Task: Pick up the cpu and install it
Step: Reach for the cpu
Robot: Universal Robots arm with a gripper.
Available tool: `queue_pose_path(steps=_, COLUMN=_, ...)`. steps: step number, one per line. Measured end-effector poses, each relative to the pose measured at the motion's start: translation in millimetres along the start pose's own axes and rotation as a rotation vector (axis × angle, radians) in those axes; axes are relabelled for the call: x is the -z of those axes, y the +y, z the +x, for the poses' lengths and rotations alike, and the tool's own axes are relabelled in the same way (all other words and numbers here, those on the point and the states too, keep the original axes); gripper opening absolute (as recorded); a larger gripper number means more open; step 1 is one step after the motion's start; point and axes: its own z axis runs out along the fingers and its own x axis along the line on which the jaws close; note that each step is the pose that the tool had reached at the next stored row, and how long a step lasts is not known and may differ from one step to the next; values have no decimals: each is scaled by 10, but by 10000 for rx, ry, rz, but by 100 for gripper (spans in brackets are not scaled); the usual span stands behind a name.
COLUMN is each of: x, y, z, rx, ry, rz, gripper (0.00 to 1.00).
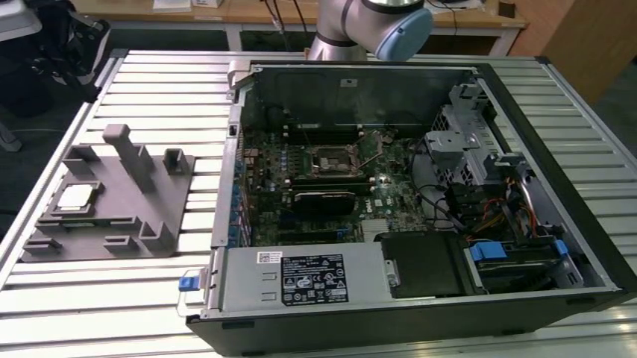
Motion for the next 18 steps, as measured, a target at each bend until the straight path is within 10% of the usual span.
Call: queue_pose_path(steps=18, x=-272, y=-30, z=223, rx=0, ry=-1, rz=-1, gripper=11)
